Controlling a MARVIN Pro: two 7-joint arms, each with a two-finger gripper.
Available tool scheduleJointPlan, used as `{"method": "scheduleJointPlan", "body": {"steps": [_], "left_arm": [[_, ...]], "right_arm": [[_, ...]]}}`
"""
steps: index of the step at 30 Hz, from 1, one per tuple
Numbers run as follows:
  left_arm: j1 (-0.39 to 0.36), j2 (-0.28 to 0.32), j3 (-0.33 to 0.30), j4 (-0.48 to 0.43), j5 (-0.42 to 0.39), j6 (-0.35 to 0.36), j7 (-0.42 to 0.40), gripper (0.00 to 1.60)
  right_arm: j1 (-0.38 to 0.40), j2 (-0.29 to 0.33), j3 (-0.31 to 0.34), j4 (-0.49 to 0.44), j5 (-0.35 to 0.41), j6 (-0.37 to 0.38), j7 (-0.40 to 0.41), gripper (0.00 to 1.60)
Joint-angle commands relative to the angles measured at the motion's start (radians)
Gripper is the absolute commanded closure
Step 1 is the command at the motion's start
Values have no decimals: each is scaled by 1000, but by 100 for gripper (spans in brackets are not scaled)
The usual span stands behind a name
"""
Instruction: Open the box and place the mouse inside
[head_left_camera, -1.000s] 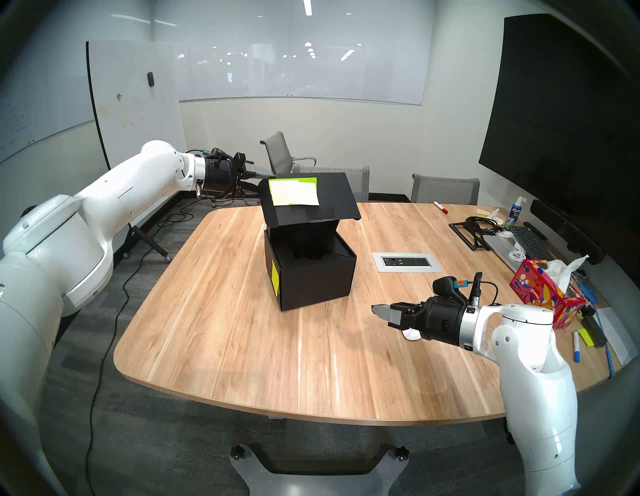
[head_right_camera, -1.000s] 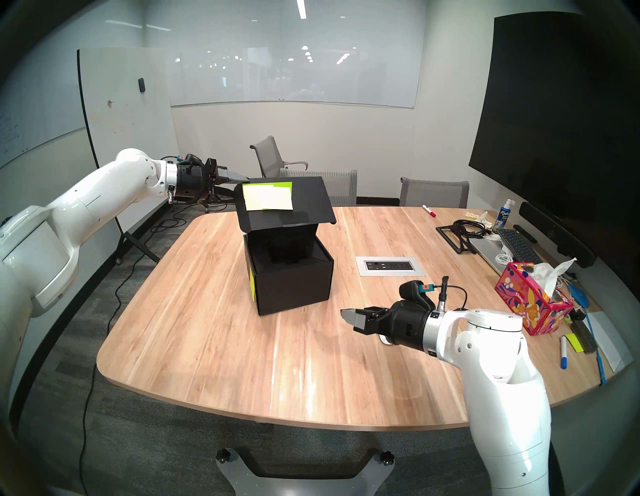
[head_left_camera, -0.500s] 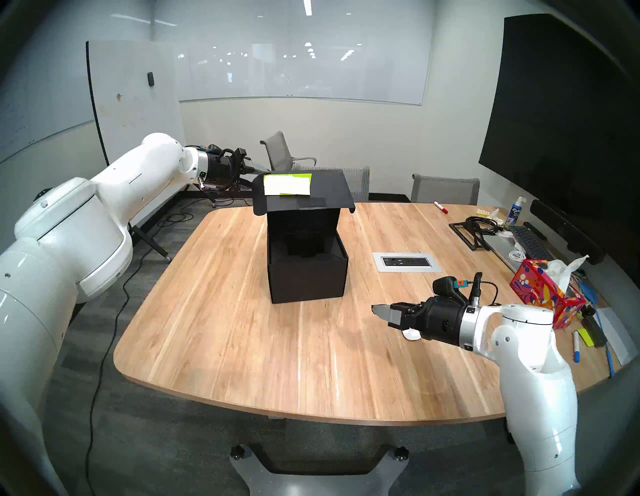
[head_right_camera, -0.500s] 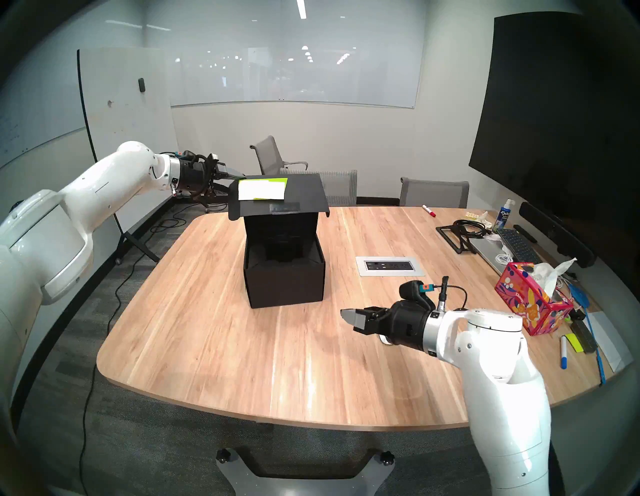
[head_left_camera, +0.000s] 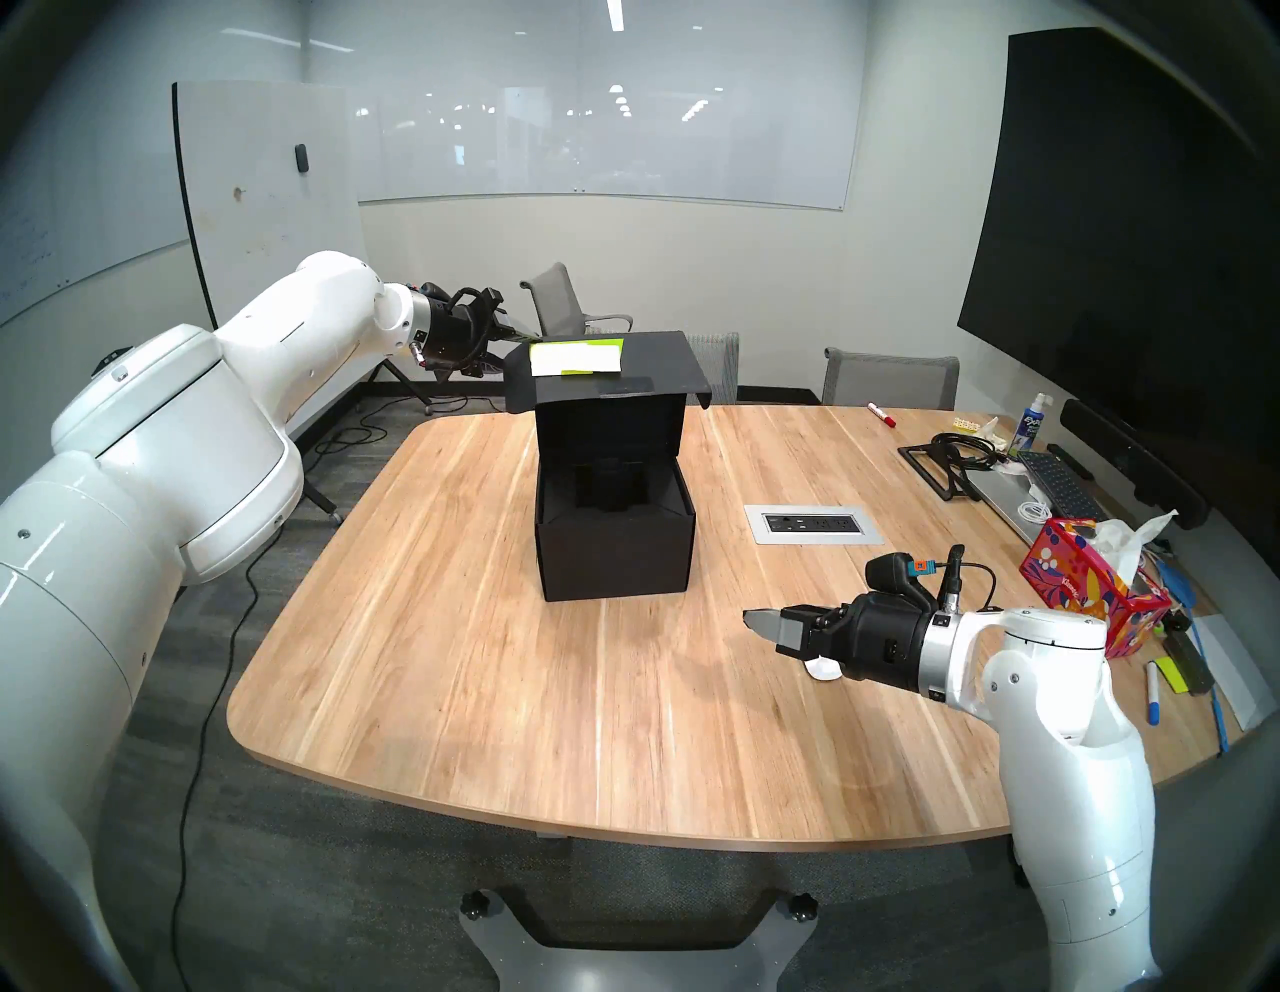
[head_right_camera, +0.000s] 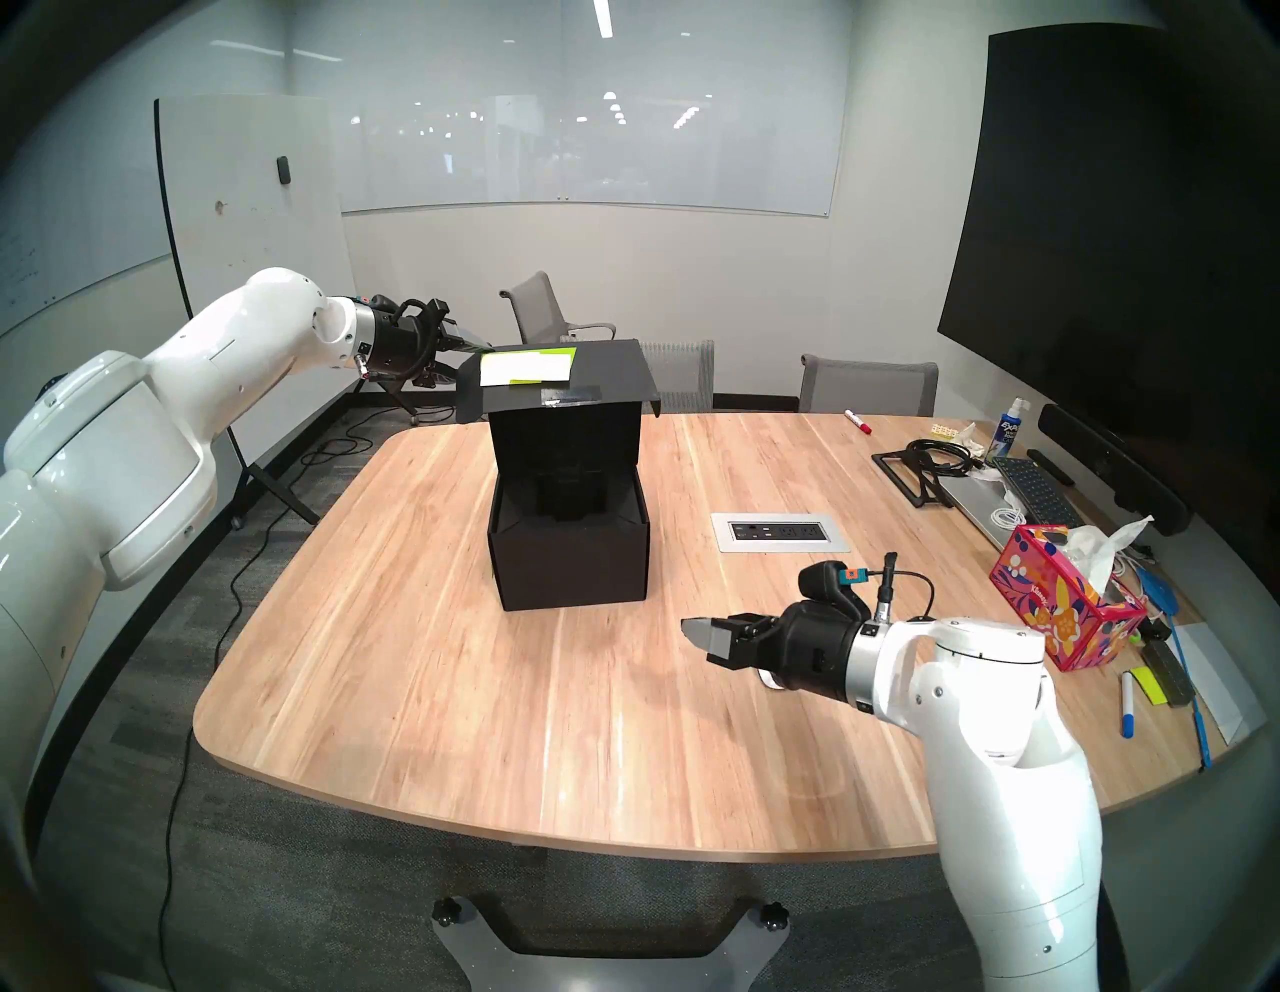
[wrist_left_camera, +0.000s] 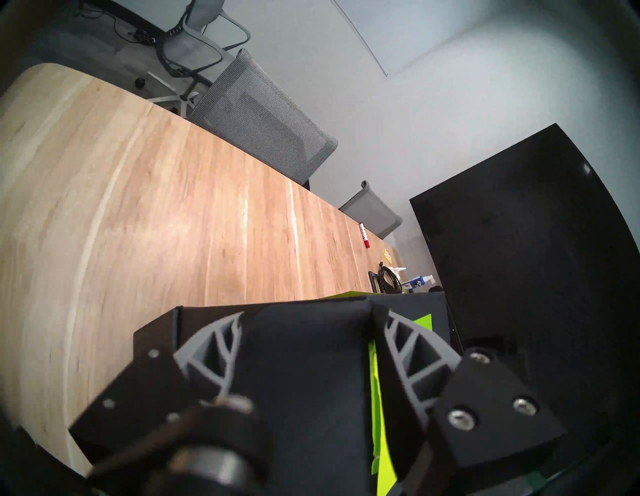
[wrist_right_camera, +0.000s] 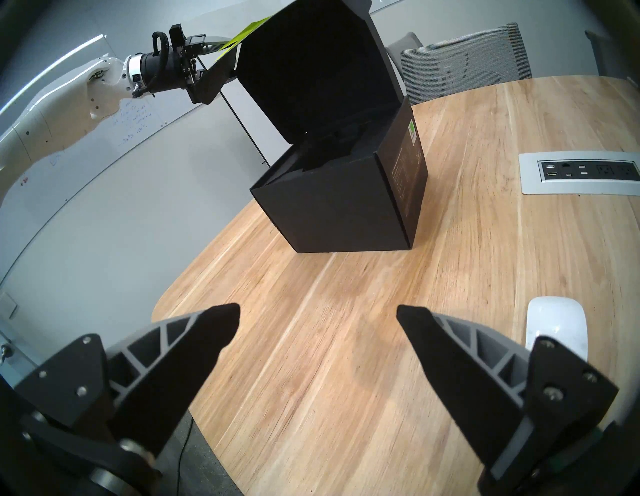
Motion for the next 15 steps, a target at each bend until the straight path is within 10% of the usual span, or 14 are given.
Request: {"method": "scheduleJointPlan", "body": {"steps": [1,15], "left_arm": [[-22,-61,-18,17,-29,-2,71,160],[0,-105,-44,30,-67,-2,196,160]], "right_arm": [[7,2,-2,-17,2,-3,1,0],[7,2,-2,-17,2,-3,1,0]]}}
